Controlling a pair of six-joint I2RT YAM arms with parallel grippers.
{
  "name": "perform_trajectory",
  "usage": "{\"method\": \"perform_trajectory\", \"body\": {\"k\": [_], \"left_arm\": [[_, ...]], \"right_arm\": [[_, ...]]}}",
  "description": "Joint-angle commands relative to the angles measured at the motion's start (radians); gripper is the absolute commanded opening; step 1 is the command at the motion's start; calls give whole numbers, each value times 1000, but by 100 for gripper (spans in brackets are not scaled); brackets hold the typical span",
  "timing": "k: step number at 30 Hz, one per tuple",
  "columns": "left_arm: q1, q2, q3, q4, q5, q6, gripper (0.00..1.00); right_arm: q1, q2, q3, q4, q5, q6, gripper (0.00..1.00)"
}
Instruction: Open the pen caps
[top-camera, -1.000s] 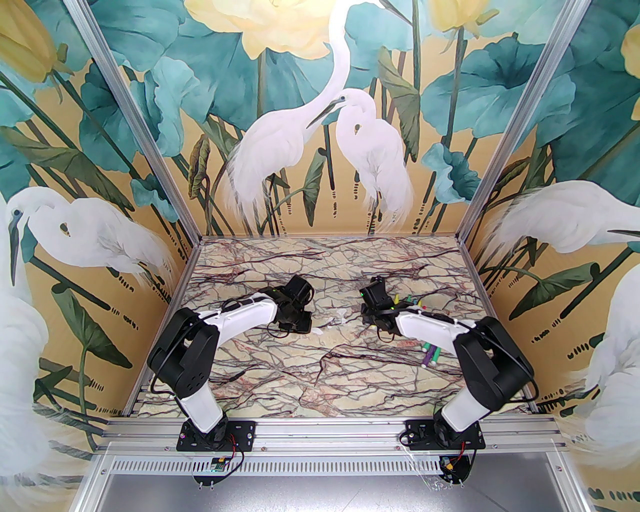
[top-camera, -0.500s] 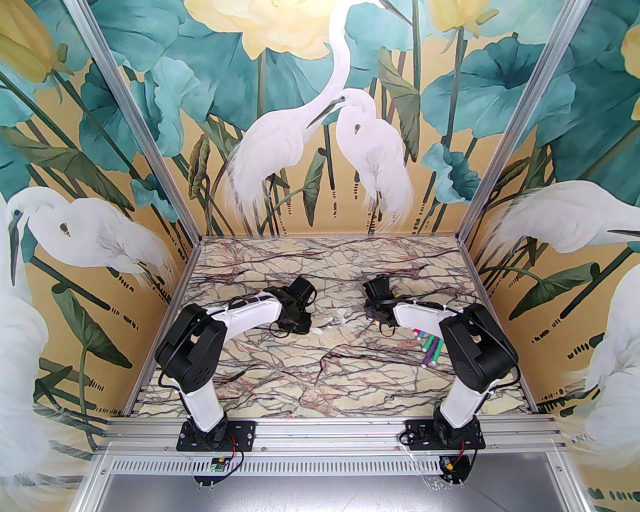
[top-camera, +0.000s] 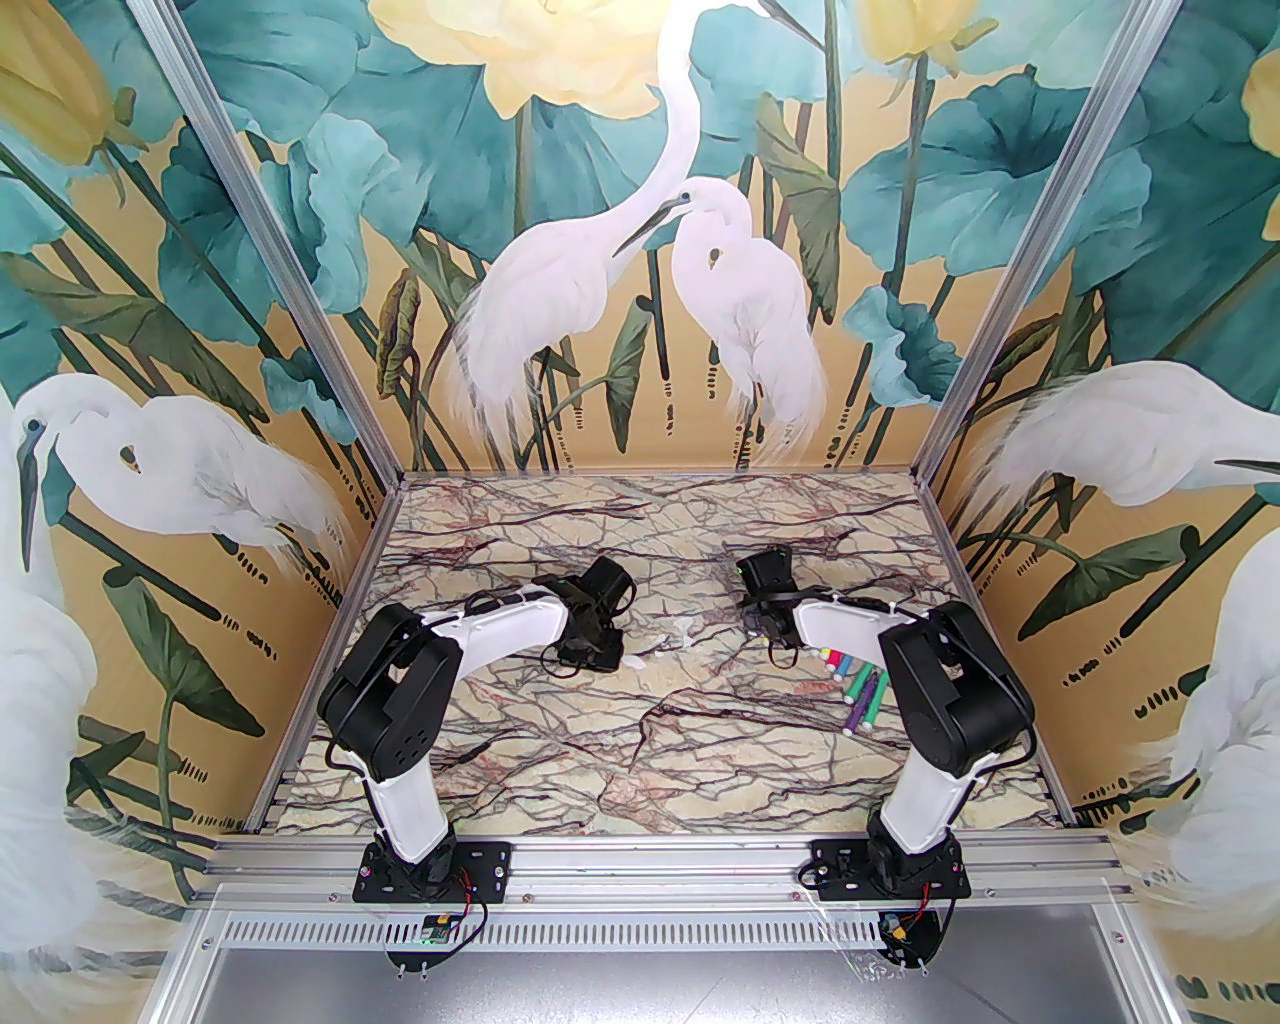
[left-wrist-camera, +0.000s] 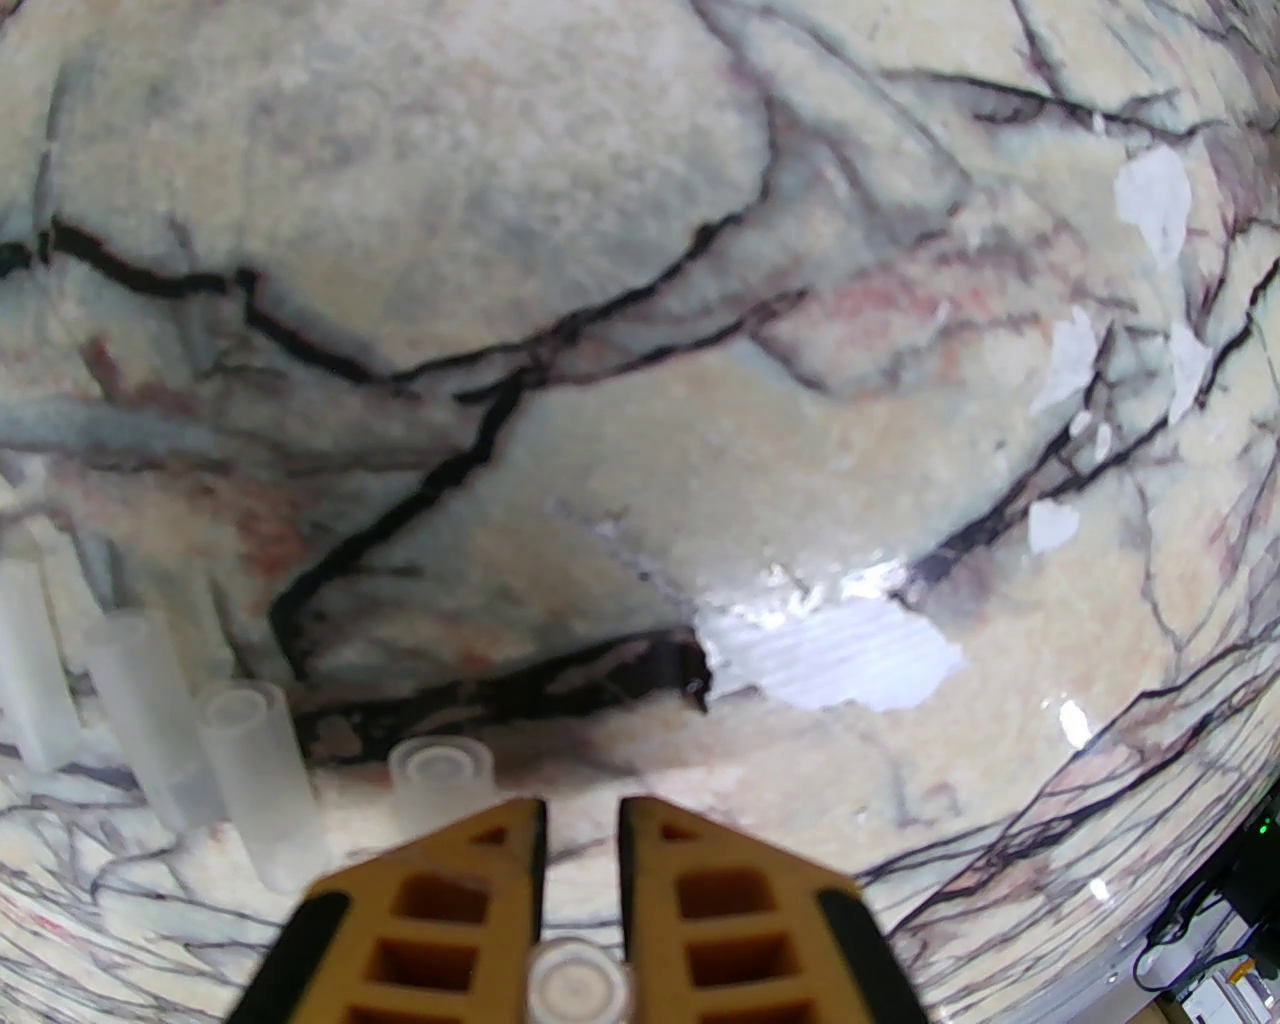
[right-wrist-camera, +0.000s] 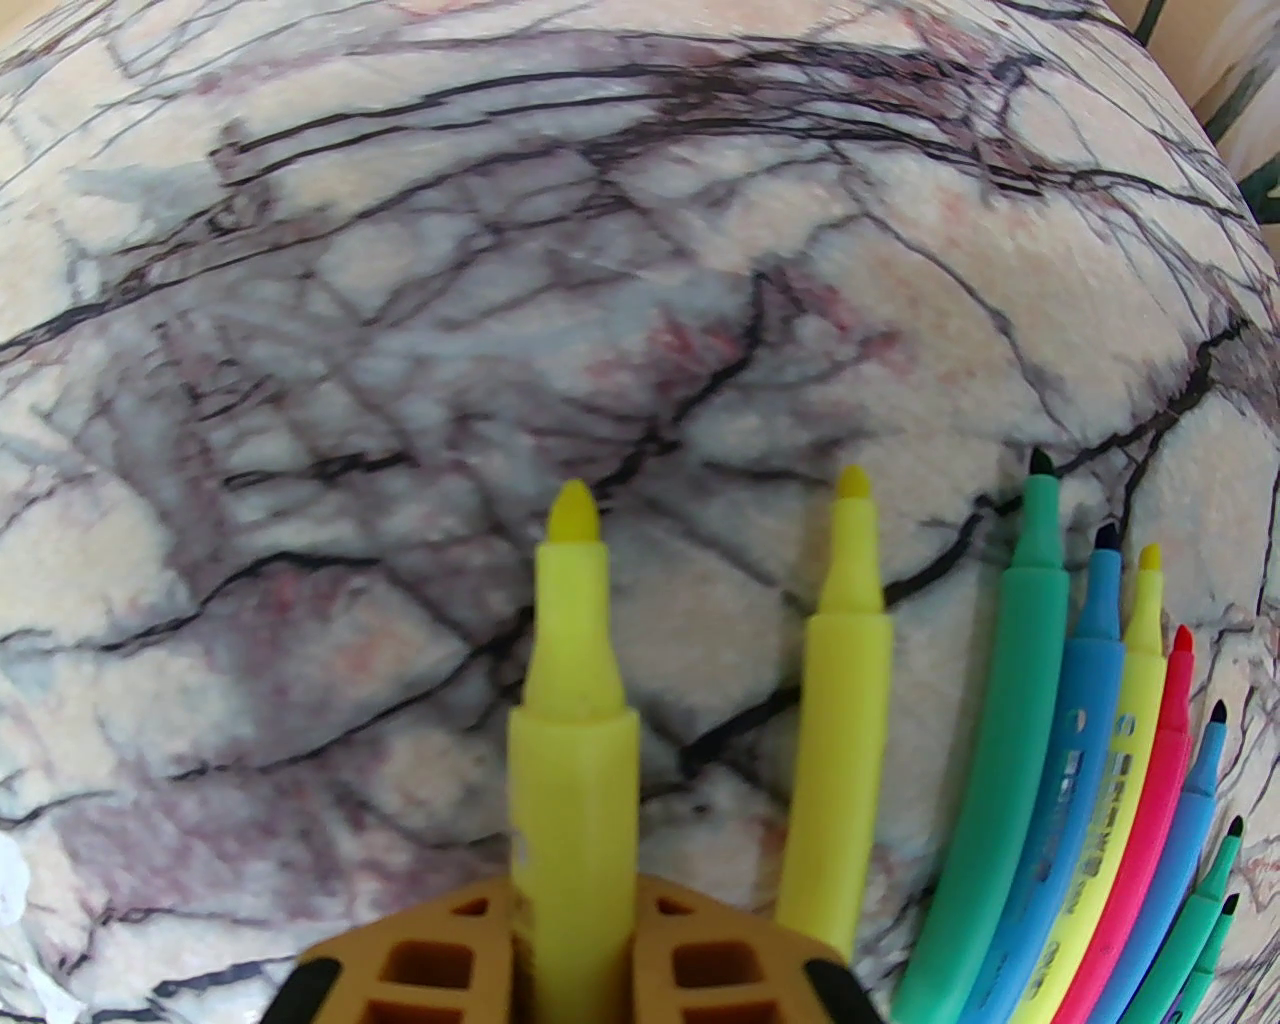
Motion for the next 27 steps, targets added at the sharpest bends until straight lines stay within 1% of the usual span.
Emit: {"method": "perform_trajectory", "body": {"k": [1, 10, 27], "left_arm": [[-7, 16, 26, -18, -24, 17, 8], [-11, 35, 35, -25, -34, 19, 12], [-15, 34, 36, -37, -49, 19, 15]], "right_arm": [[-6, 23, 19, 7, 17, -5, 22], [-14, 31, 11, 17, 12, -1, 24], [-15, 25, 9, 10, 8, 0, 26]]}}
